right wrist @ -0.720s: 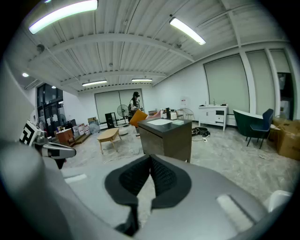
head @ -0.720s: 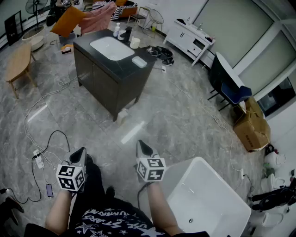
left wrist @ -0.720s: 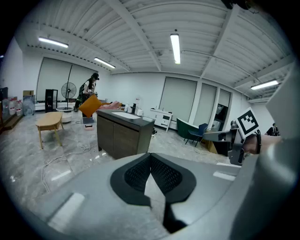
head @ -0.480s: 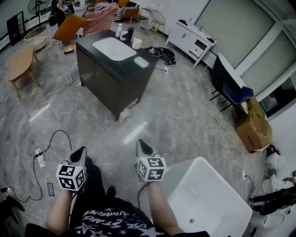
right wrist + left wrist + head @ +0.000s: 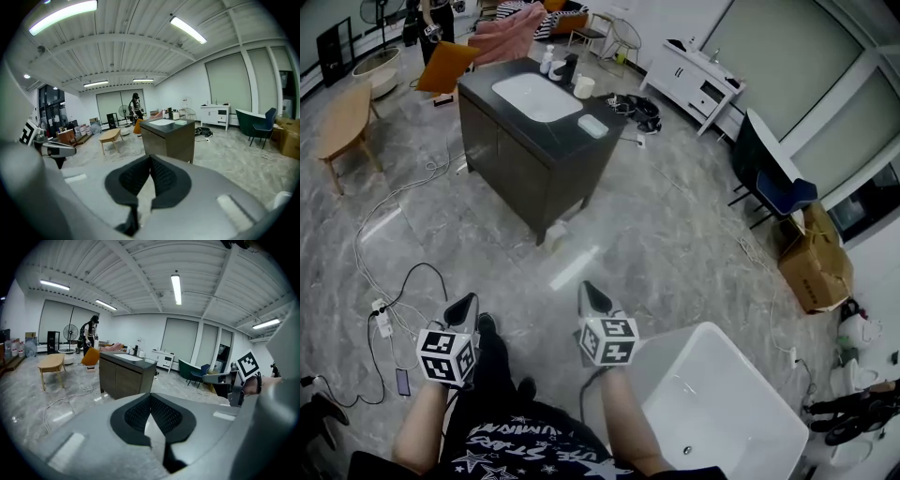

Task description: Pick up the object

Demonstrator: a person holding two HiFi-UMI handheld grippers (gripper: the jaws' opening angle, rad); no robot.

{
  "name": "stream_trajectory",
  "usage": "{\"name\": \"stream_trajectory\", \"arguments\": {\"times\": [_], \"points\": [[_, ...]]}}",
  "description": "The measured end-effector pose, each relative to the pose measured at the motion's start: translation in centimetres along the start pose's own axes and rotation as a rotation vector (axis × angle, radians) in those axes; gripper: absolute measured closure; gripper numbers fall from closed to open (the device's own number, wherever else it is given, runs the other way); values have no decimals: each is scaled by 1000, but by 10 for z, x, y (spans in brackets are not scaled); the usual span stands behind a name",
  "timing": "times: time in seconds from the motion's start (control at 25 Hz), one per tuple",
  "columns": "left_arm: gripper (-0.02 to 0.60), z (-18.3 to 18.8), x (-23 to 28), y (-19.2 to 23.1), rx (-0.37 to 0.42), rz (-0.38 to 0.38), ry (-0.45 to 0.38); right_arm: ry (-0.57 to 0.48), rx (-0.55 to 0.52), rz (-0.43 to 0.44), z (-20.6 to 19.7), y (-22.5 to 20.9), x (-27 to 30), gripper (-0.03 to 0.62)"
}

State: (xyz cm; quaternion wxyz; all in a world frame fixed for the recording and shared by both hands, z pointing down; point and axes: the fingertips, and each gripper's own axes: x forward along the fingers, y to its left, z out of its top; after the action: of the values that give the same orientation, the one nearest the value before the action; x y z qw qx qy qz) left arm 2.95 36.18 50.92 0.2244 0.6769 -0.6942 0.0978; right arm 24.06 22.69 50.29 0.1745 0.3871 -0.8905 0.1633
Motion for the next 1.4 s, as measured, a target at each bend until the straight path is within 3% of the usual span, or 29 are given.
{"name": "stream_trajectory", "arguments": {"times": [0.4, 0.6, 0.96, 1.4], "points": [[574, 40, 60, 46, -12, -17, -29, -68, 10, -14, 54, -2, 76, 588], [574, 75, 111, 83, -7, -46, -27, -77, 15, -37, 92, -10, 134, 488], [574, 136, 185, 168, -16, -64, -18, -65, 8, -50, 165, 0, 243, 390], [574, 166, 237, 237, -26, -79, -10, -59, 68, -69, 188, 16, 324, 385]]}}
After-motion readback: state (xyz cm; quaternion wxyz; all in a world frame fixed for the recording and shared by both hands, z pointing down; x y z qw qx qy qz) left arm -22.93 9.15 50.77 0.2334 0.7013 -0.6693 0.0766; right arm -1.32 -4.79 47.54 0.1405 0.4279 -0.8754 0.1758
